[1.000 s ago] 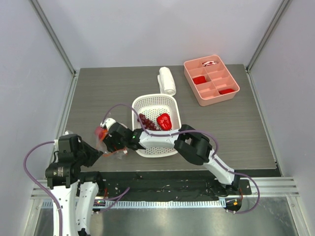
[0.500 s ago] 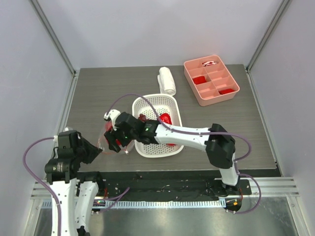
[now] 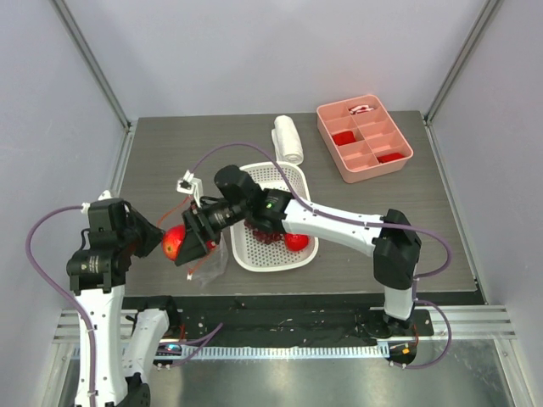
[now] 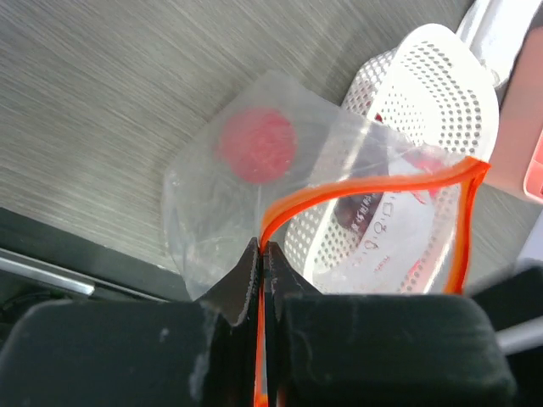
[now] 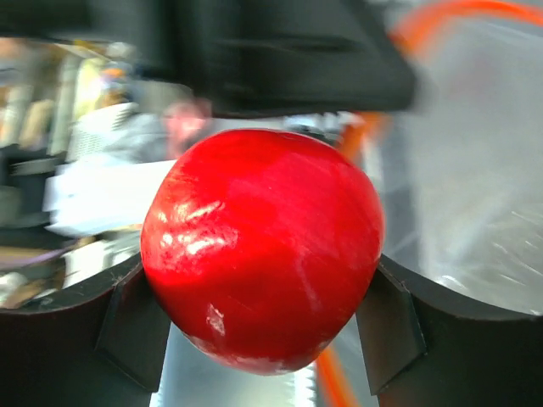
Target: Open the zip-top bag and remove the fake food
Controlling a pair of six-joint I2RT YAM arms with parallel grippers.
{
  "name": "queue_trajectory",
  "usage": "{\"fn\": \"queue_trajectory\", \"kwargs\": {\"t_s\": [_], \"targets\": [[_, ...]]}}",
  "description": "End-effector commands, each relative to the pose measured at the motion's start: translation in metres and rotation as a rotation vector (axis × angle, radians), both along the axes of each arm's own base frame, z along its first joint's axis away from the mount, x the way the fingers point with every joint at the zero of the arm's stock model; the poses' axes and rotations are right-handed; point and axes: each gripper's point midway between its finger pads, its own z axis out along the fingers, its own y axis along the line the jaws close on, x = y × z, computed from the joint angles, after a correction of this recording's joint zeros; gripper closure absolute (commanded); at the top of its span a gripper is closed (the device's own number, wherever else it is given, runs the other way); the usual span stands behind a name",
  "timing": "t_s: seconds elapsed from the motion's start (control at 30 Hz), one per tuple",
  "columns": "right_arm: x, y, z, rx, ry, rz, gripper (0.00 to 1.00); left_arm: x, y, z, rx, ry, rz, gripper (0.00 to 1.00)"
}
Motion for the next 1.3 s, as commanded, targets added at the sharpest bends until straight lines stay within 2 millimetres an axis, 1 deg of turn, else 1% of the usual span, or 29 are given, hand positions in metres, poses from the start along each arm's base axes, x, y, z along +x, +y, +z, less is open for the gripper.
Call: {"fn": "queue_trajectory", "kwargs": {"t_s": [0.0, 0.03, 0.07, 0.1, 0.13, 0.17, 0.23, 0.27, 0.3, 0.33, 0.37, 0.43, 0.5, 0.57, 0.63, 0.67, 0.73, 0.77, 0.83, 0.87, 0.9, 0.93, 0.97, 1.0, 1.1, 1.17, 1.2, 1.23, 1.27], "targets": [[-0.013, -0.014, 0.113, 0.374, 0.107, 0.19, 0.74, 0.01, 0.0, 0.007, 0.009, -0.041, -0.015, 1.0], [-0.007, -0.018, 0.123, 0.422, 0.132, 0.179, 0.7, 0.011, -0.003, 0.004, -0.01, -0.034, -0.023, 1.0], [-0.001, -0.022, 0.138, 0.542, 0.097, 0.176, 0.68, 0.011, -0.01, 0.003, -0.049, -0.035, -0.032, 1.0], [0.014, -0.018, 0.135, 0.558, 0.133, 0.14, 0.7, 0.009, -0.012, -0.002, -0.065, -0.026, -0.028, 1.0], [0.02, -0.013, 0.135, 0.544, 0.196, 0.126, 0.74, 0.008, -0.012, -0.004, -0.071, -0.024, -0.022, 1.0], [0.027, -0.009, 0.143, 0.554, 0.207, 0.111, 0.8, 0.008, -0.011, -0.004, -0.07, -0.029, -0.009, 1.0], [0.046, -0.003, 0.147, 0.577, 0.209, 0.015, 0.8, 0.005, -0.007, 0.0, -0.056, -0.036, 0.006, 1.0], [0.056, 0.001, 0.134, 0.51, 0.225, -0.049, 0.81, 0.004, -0.005, 0.003, -0.044, -0.037, 0.013, 1.0], [0.061, -0.004, 0.143, 0.516, 0.186, -0.091, 0.82, 0.005, 0.0, 0.005, -0.016, -0.032, 0.026, 1.0], [0.066, -0.005, 0.138, 0.503, 0.084, -0.108, 0.82, 0.002, 0.003, 0.01, -0.001, -0.032, 0.029, 1.0], [0.069, -0.009, 0.128, 0.431, 0.078, -0.129, 0.82, 0.002, 0.005, 0.012, 0.01, -0.031, 0.036, 1.0], [0.065, -0.02, 0.139, 0.426, 0.023, -0.123, 0.82, 0.002, 0.009, 0.012, 0.032, -0.021, 0.046, 1.0], [0.073, -0.03, 0.143, 0.41, 0.036, -0.142, 0.81, 0.003, 0.011, 0.01, 0.041, -0.017, 0.052, 1.0], [0.088, -0.039, 0.142, 0.36, 0.066, -0.203, 0.83, 0.005, 0.011, 0.008, 0.043, -0.014, 0.046, 1.0], [0.092, -0.047, 0.149, 0.383, 0.052, -0.224, 0.84, 0.008, 0.011, 0.006, 0.043, -0.004, 0.04, 1.0], [0.101, -0.052, 0.14, 0.35, 0.045, -0.26, 0.83, 0.009, 0.011, 0.007, 0.042, -0.005, 0.041, 1.0], [0.111, -0.058, 0.135, 0.339, 0.055, -0.298, 0.84, 0.01, 0.01, 0.008, 0.038, -0.008, 0.039, 1.0], [0.127, -0.062, 0.119, 0.281, 0.076, -0.375, 0.84, 0.011, 0.01, 0.008, 0.038, -0.008, 0.041, 1.0], [0.167, -0.081, 0.083, 0.151, 0.073, -0.528, 0.83, 0.01, 0.01, 0.013, 0.038, -0.021, 0.041, 1.0], [0.187, -0.095, 0.04, -0.009, 0.116, -0.637, 0.83, 0.01, 0.01, 0.014, 0.04, -0.022, 0.041, 1.0], [0.213, -0.116, 0.012, -0.103, 0.098, -0.719, 0.83, 0.009, 0.01, 0.018, 0.038, -0.028, 0.041, 1.0], [0.224, -0.13, -0.011, -0.186, 0.098, -0.77, 0.78, 0.01, 0.01, 0.019, 0.037, -0.027, 0.041, 1.0], [0.228, -0.144, -0.037, -0.281, 0.102, -0.787, 0.74, 0.01, 0.007, 0.019, 0.02, -0.026, 0.035, 1.0], [0.246, -0.157, -0.074, -0.378, 0.094, -0.838, 0.71, 0.012, 0.006, 0.019, 0.01, -0.025, 0.036, 1.0], [0.262, -0.169, -0.125, -0.526, 0.012, -0.827, 0.67, 0.016, -0.004, 0.017, -0.054, -0.028, 0.027, 1.0], [0.273, -0.172, -0.133, -0.561, -0.039, -0.828, 0.56, 0.017, -0.007, 0.014, -0.073, -0.029, 0.027, 1.0], [0.28, -0.178, -0.141, -0.599, -0.064, -0.858, 0.48, 0.018, -0.008, 0.012, -0.08, -0.024, 0.027, 1.0], [0.282, -0.18, -0.139, -0.617, -0.081, -0.862, 0.33, 0.019, -0.008, 0.011, -0.082, -0.023, 0.027, 1.0], [0.283, -0.182, -0.137, -0.626, -0.09, -0.866, 0.28, 0.019, -0.009, 0.01, -0.086, -0.018, 0.022, 1.0]]}}
